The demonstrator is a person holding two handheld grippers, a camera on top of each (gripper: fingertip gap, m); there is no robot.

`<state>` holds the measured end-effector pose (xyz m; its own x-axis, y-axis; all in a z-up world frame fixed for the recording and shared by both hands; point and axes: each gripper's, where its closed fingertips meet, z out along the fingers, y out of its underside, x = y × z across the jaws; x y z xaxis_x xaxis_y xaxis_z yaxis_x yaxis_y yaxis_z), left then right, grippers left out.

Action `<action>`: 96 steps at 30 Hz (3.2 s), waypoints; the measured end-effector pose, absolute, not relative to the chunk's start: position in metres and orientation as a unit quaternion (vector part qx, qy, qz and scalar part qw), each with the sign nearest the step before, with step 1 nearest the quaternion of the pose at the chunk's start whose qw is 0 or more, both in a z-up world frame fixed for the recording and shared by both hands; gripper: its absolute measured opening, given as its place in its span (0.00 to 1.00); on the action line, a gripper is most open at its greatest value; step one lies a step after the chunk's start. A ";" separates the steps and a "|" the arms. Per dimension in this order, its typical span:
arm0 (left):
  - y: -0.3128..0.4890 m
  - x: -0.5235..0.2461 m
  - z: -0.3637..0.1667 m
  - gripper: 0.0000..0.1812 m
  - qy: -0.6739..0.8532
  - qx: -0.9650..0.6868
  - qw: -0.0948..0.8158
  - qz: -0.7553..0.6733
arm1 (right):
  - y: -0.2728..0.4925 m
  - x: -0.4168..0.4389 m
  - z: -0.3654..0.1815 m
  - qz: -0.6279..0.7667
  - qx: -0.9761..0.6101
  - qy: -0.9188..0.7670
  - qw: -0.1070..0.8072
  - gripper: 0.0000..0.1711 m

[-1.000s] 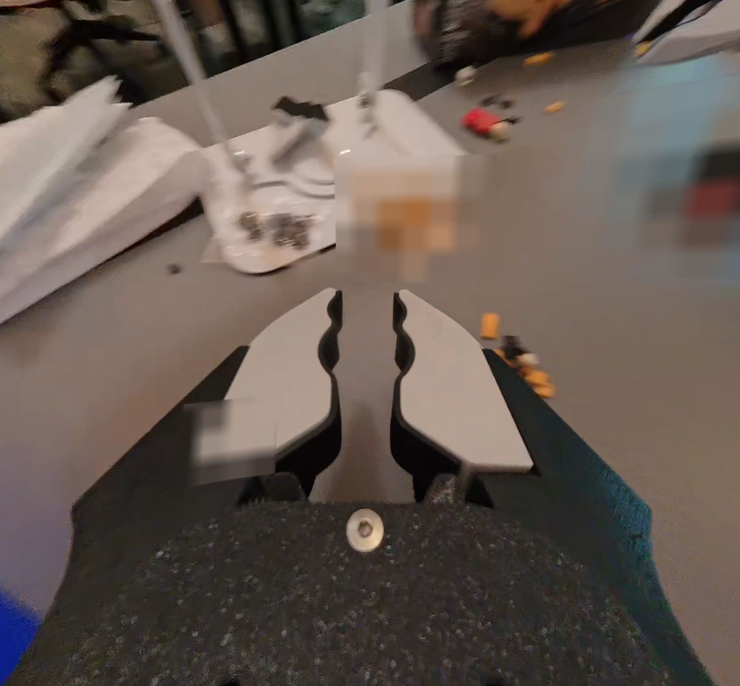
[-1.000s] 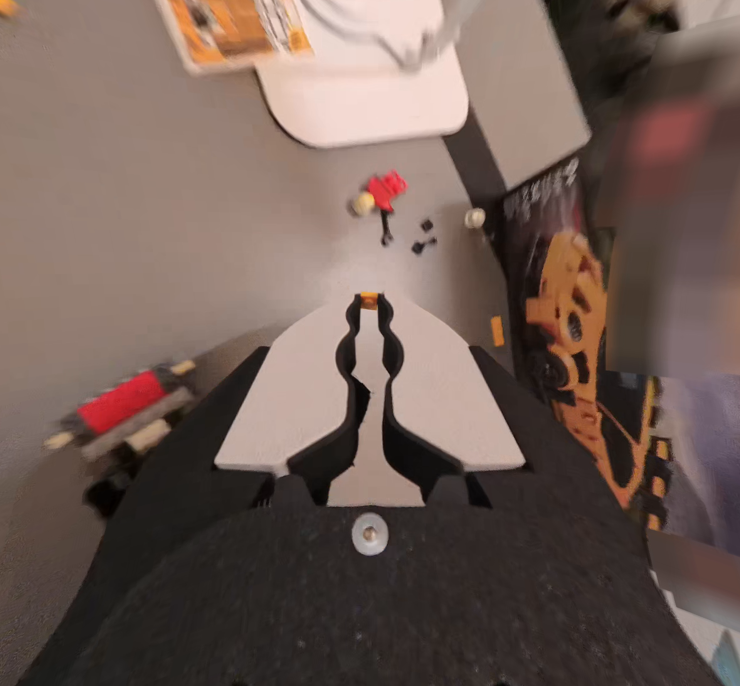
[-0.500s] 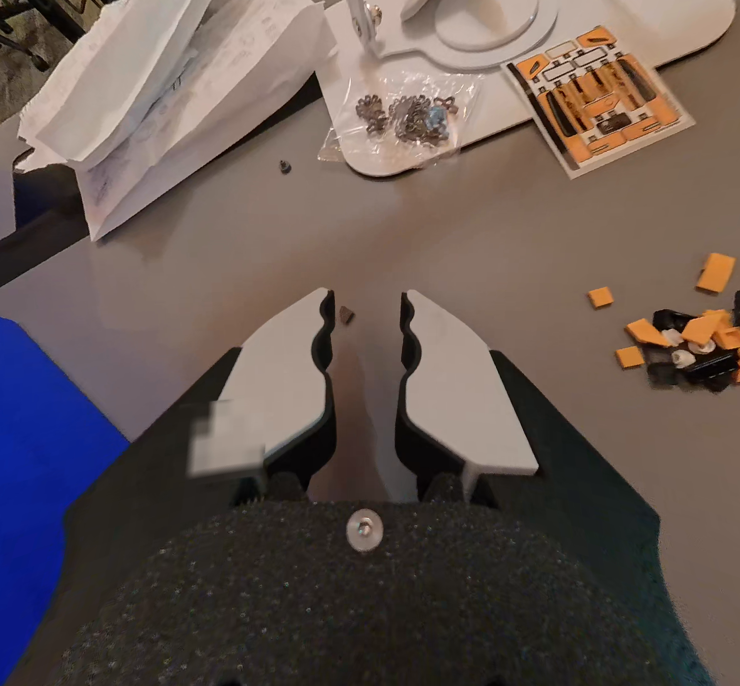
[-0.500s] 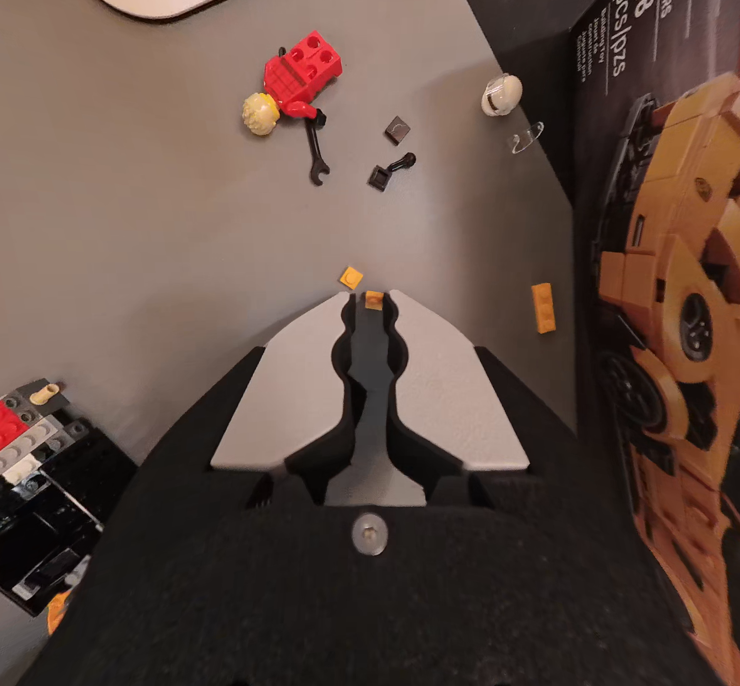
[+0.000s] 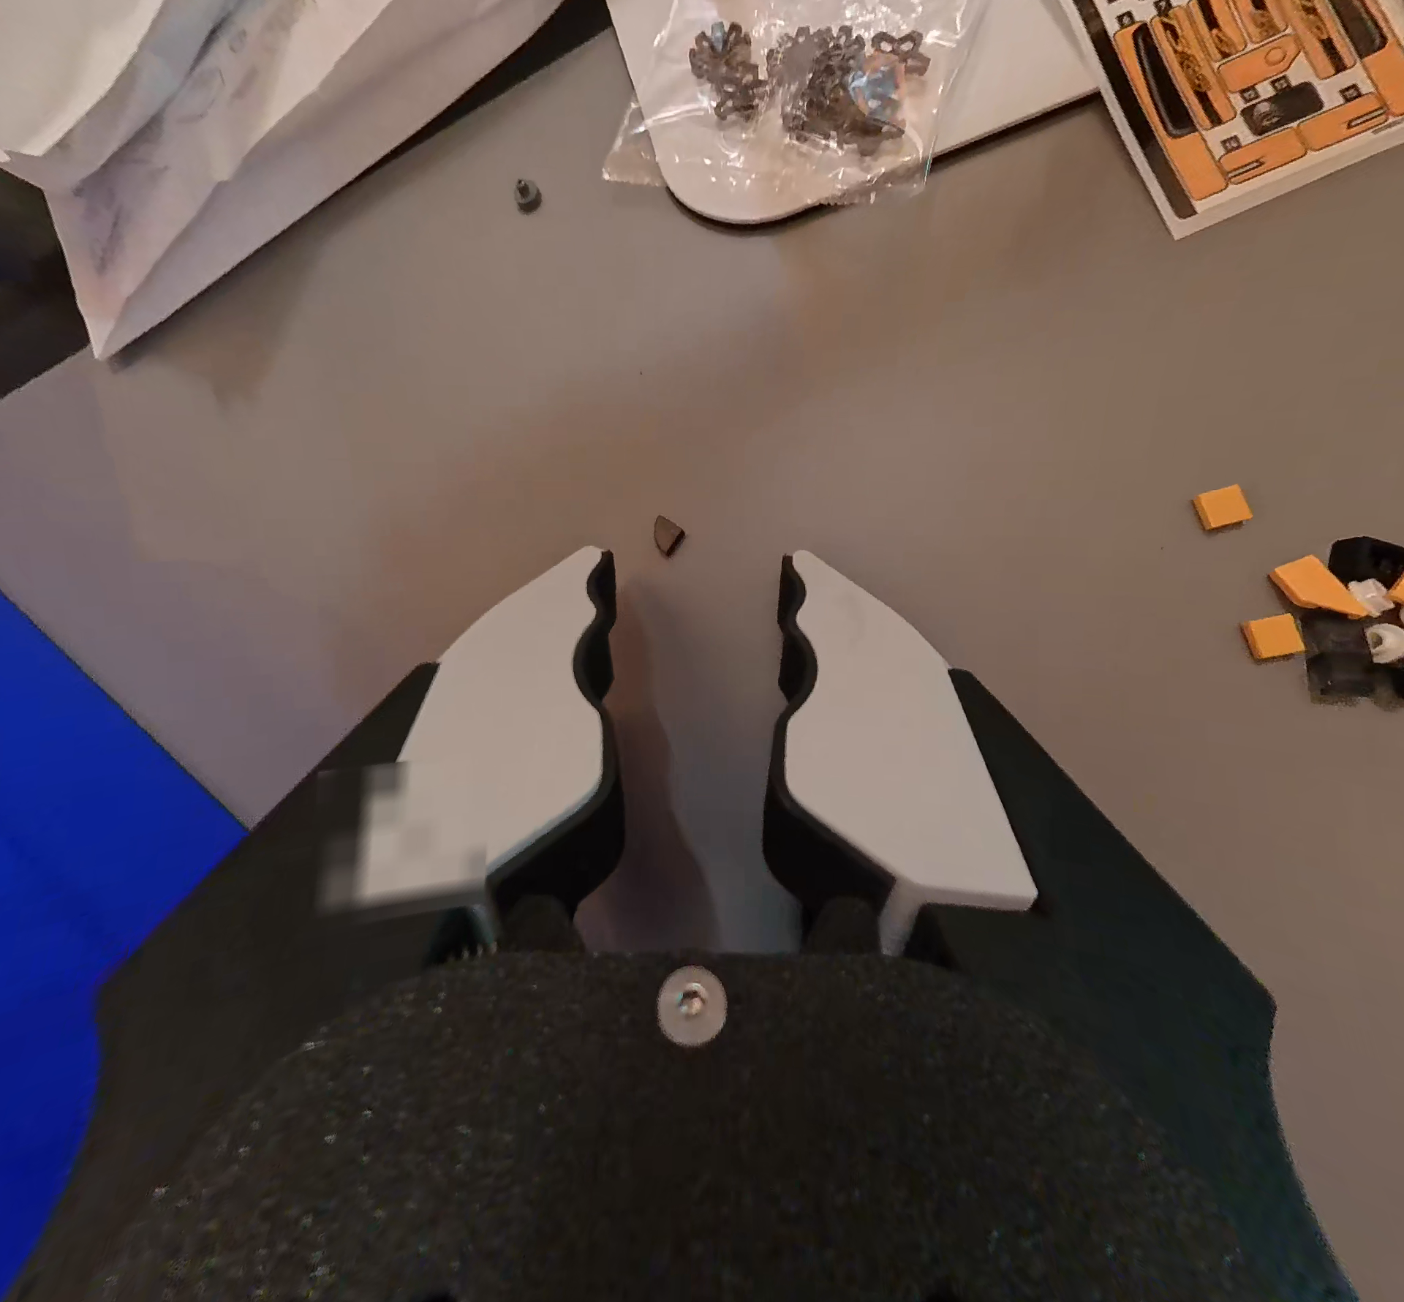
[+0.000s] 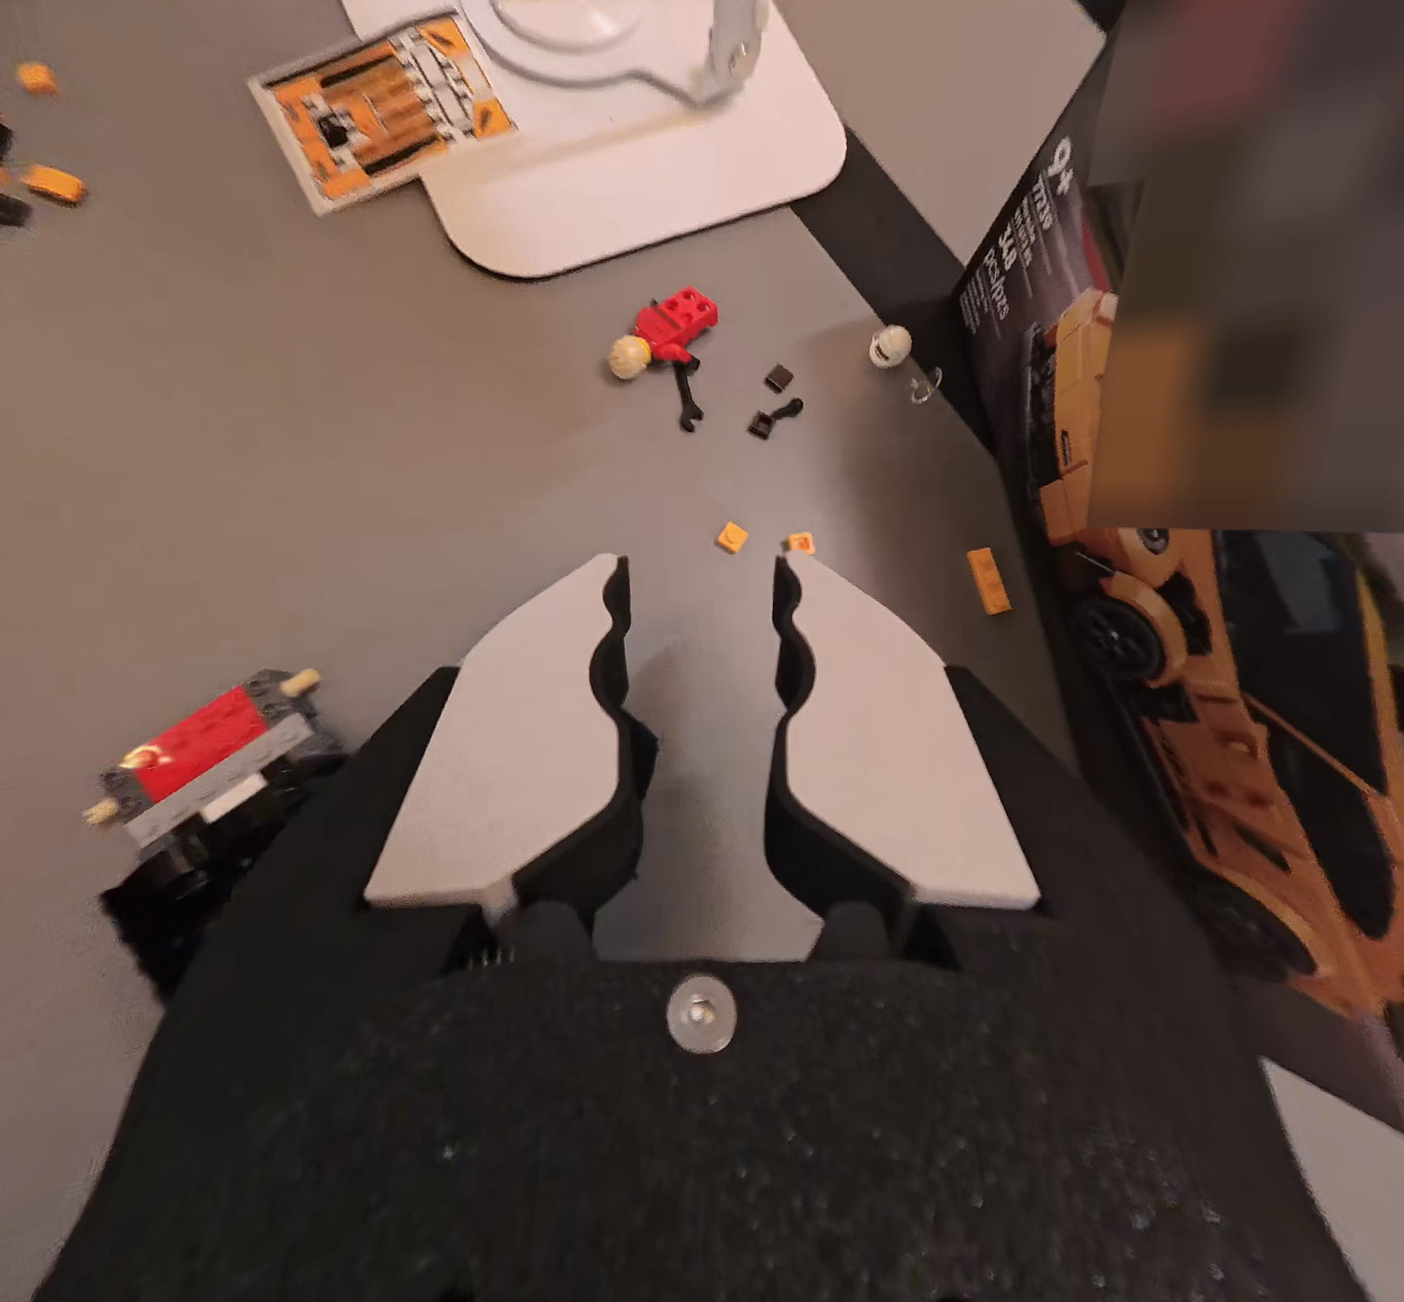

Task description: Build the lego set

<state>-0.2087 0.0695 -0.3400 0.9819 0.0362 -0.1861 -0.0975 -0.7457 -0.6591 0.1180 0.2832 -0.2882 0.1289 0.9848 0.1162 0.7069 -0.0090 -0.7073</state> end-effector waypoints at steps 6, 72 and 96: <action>0.075 -0.213 -0.342 0.17 -0.035 -0.933 0.350 0.071 | 0.241 0.121 -0.268 0.245 -0.637 -0.634 0.363 0.20; 0.078 -0.031 -0.254 0.10 0.210 -0.783 0.577 -0.101 | 0.295 0.098 -0.290 0.213 -0.719 -0.556 0.359 0.09; -0.036 -0.035 -0.272 0.00 0.108 -0.837 0.537 -0.013 | 0.009 0.086 -0.255 0.233 -0.705 -0.442 0.503 0.00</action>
